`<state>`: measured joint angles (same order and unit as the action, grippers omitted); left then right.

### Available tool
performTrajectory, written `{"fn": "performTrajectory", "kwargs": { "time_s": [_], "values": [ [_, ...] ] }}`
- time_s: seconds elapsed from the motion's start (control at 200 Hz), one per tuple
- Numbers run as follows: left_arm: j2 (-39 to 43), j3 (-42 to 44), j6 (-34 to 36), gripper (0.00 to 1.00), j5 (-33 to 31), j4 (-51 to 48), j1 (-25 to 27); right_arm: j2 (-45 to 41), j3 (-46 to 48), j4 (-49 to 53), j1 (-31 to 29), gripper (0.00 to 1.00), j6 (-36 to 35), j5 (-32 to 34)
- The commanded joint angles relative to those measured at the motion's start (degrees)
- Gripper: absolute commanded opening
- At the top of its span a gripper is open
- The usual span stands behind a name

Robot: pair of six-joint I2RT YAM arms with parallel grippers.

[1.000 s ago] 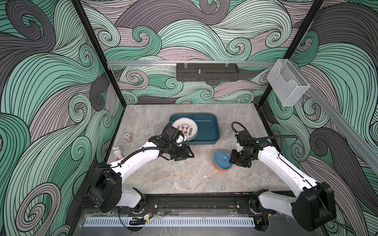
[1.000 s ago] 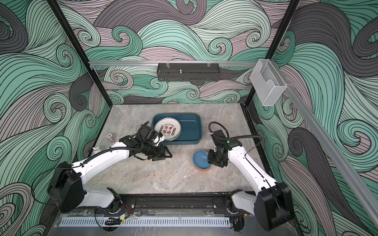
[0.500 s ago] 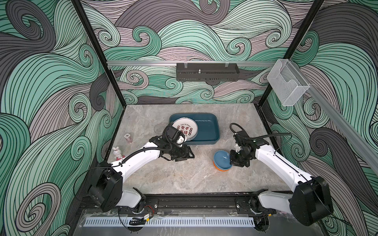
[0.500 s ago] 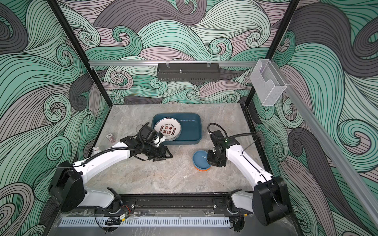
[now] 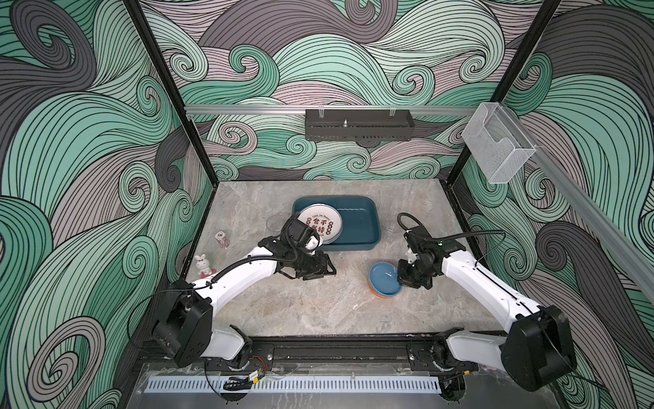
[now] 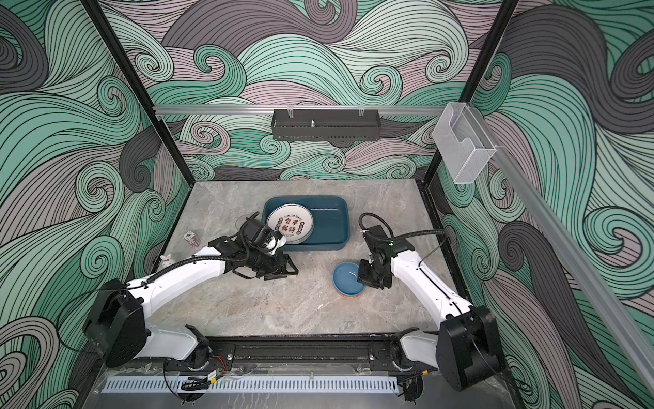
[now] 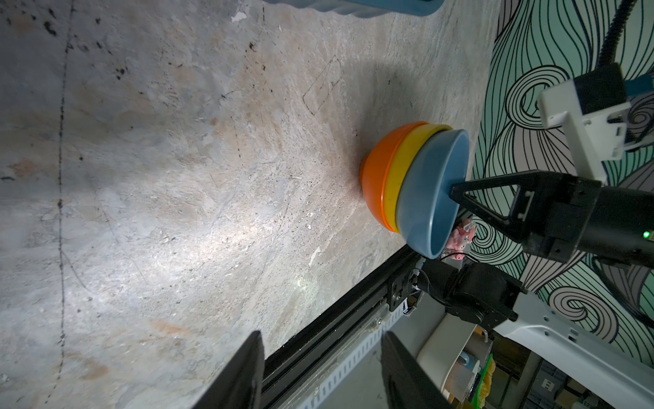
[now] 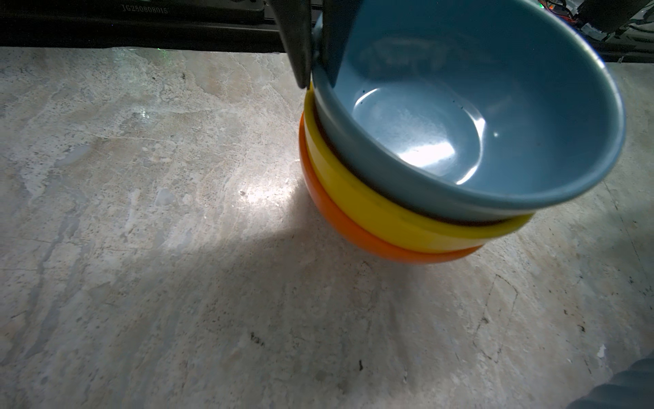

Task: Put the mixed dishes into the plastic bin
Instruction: 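Lift the blue bowl off the yellow and orange bowls with the right gripper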

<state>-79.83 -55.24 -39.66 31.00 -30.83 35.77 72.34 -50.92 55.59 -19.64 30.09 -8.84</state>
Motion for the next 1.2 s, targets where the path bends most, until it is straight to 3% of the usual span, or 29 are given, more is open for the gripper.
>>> {"fn": "performTrajectory", "kwargs": {
  "time_s": [0.0,0.59,0.891,1.196],
  "values": [
    [0.0,0.2,-0.2,0.56,-0.8,0.2,0.3,-0.8,-2.1,2.5,0.2,0.04,-1.4,1.5],
    [3.0,-0.1,-0.2,0.56,-3.9,-1.0,0.0,0.1,-13.7,7.5,0.2,0.00,-5.2,2.4],
    [8.1,-0.3,-0.6,0.63,-10.8,-4.1,-1.3,8.6,-25.0,5.7,0.3,0.00,-5.4,2.8],
    [11.1,1.1,-0.3,0.64,-11.9,-5.2,-3.4,19.8,-35.6,3.4,0.3,0.00,-3.8,3.0]
  ]
}}
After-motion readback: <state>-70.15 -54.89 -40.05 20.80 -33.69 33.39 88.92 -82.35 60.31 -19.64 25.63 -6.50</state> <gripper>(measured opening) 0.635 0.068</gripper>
